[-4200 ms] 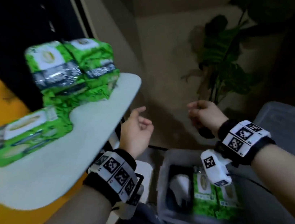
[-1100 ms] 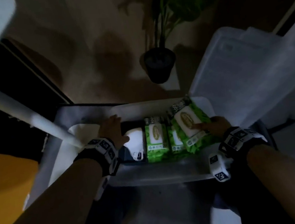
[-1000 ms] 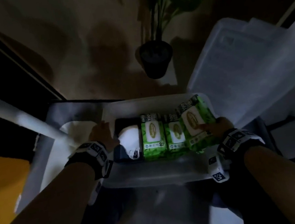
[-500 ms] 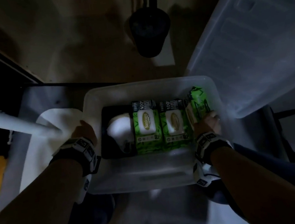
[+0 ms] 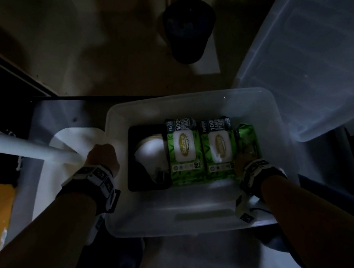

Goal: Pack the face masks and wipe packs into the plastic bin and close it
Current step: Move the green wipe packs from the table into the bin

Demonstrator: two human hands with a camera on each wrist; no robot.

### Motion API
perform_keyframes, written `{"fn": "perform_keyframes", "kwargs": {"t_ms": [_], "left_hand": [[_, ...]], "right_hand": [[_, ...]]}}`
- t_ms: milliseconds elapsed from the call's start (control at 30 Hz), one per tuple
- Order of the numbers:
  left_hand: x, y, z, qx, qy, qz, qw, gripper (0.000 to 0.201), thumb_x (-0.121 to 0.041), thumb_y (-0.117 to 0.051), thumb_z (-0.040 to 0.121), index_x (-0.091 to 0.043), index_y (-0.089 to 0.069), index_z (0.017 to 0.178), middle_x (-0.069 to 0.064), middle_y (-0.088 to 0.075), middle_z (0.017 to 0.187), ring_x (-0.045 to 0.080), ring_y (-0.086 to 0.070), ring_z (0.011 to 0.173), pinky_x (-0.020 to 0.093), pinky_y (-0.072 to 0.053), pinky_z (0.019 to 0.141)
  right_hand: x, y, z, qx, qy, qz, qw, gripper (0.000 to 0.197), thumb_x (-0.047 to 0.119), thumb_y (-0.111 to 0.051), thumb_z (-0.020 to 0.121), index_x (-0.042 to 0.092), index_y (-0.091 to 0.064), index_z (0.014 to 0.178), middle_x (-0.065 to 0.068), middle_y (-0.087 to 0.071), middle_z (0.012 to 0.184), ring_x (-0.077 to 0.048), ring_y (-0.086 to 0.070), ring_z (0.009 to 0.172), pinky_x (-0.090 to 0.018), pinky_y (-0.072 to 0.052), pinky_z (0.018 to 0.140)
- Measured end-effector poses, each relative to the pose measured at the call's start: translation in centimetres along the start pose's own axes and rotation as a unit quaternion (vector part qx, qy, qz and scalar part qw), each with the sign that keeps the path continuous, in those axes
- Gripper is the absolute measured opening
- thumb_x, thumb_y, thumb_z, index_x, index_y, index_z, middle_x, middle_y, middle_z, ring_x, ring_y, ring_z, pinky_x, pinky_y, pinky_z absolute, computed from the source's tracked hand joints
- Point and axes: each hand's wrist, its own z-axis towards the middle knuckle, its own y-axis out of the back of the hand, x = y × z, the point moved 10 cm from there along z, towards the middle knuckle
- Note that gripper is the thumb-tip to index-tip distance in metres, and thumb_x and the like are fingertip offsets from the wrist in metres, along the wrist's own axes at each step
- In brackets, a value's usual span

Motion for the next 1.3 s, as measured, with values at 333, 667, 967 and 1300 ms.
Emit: {"fn": "perform_keyframes", "kwargs": {"t_ms": [333, 667, 967, 1300], "left_hand": [[0.1, 0.1, 0.5, -0.009, -0.007, -0.003, 1.000, 0.029, -0.002, -0.051, 0.088, 0.005, -0.059, 0.115, 0.023, -0.059, 0.122, 0.036, -0.057, 0.114, 0.036, -0.050, 0.090], [1.3, -0.6, 0.3, 0.021, -0.009, -0.032, 0.999, 0.054, -0.010, -0.050, 0.092, -0.003, -0.033, 0.142, 0.018, -0.046, 0.138, 0.033, -0.048, 0.126, 0.033, -0.045, 0.096], [1.8, 7.2, -7.5, -0.075, -0.066, -0.211, 0.972, 0.054, -0.012, -0.040, 0.098, 0.004, -0.023, 0.146, 0.021, -0.046, 0.140, 0.034, -0.045, 0.128, 0.034, -0.037, 0.102], [9.9, 28.9, -27.6, -0.388, -0.140, -0.349, 0.841, 0.036, -0.011, -0.054, 0.087, -0.010, -0.059, 0.123, 0.006, -0.063, 0.097, 0.022, -0.058, 0.110, 0.019, -0.035, 0.091]], "right_hand": [[1.1, 2.6, 1.9, -0.063, 0.048, 0.111, 0.991, 0.058, 0.013, -0.047, 0.094, 0.002, -0.022, 0.146, -0.022, -0.037, 0.145, -0.035, -0.039, 0.131, -0.042, -0.035, 0.104], [2.4, 4.5, 0.2, -0.020, 0.081, -0.023, 0.996, 0.037, 0.017, -0.033, 0.100, 0.000, -0.041, 0.132, -0.020, -0.042, 0.140, -0.031, -0.034, 0.135, -0.040, -0.024, 0.115], [7.6, 11.6, -8.8, -0.090, 0.143, 0.139, 0.976, 0.044, 0.010, -0.051, 0.091, -0.004, -0.041, 0.132, -0.023, -0.049, 0.133, -0.037, -0.046, 0.125, -0.038, -0.036, 0.104], [23.3, 23.6, -36.9, -0.190, 0.391, 0.210, 0.876, 0.040, 0.011, -0.055, 0.087, 0.008, -0.052, 0.127, -0.014, -0.058, 0.120, -0.032, -0.053, 0.116, -0.029, -0.041, 0.089]]}}
